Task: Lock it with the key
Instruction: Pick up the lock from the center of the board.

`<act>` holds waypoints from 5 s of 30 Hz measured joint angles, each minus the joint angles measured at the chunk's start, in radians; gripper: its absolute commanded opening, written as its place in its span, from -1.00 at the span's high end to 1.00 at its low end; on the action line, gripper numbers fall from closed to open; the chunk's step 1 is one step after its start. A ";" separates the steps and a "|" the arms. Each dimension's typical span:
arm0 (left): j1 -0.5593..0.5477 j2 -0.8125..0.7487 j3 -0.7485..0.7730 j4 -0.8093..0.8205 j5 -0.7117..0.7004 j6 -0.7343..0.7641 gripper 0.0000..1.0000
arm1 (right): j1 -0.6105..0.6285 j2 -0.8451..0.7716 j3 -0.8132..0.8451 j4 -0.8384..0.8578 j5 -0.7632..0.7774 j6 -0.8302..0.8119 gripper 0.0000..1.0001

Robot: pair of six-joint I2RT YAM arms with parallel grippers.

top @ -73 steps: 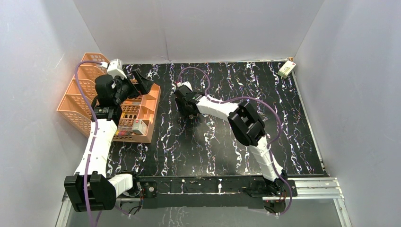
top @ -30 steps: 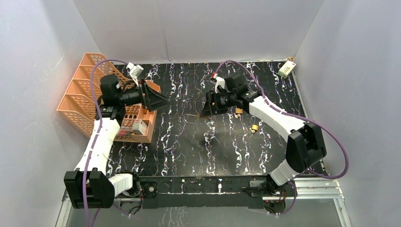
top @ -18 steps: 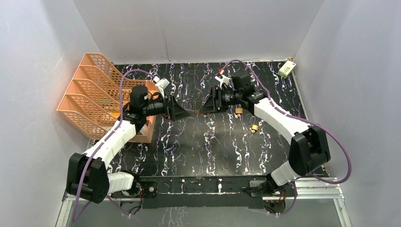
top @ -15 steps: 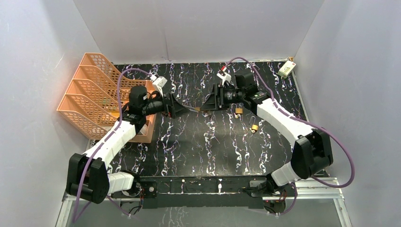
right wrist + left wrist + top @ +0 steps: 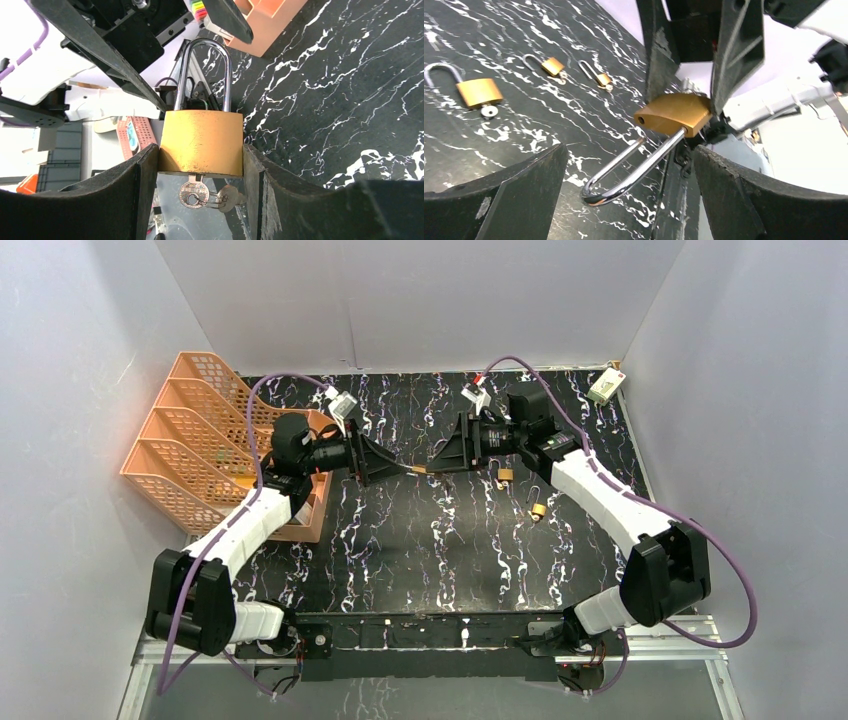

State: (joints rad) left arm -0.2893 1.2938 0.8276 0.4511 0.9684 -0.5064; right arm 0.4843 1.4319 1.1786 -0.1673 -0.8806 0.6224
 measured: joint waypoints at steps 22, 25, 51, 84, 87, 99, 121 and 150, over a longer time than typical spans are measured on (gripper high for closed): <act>0.137 0.012 -0.036 0.335 0.262 -0.246 -0.51 | -0.063 0.006 -0.017 0.229 -0.159 0.243 0.14; 0.137 0.012 -0.036 0.339 0.259 -0.250 -0.55 | -0.063 0.017 -0.028 0.272 -0.171 0.279 0.14; 0.131 0.043 -0.022 0.352 0.309 -0.253 1.00 | -0.065 0.076 -0.082 0.460 -0.235 0.449 0.13; 0.122 0.018 0.034 0.472 0.006 -0.359 1.00 | -0.071 -0.242 -0.111 0.349 0.102 -0.143 -0.97; 0.122 0.003 0.034 0.504 0.008 -0.385 1.00 | -0.069 -0.311 -0.264 0.581 0.140 -0.179 -0.97; 0.112 -0.006 0.074 0.605 0.055 -0.495 1.00 | -0.069 -0.082 -0.135 0.766 -0.054 -0.158 -0.87; 0.063 0.058 0.176 0.720 0.089 -0.583 1.00 | -0.069 -0.112 -0.233 1.074 -0.031 -0.161 -0.55; 0.063 0.091 0.176 0.852 0.084 -0.660 1.00 | -0.026 0.078 -0.195 1.461 -0.066 0.229 -0.26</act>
State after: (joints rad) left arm -0.2264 1.3849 1.0039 1.3029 1.0527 -1.1660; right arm 0.4580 1.5097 0.9836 1.2942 -0.9463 0.8513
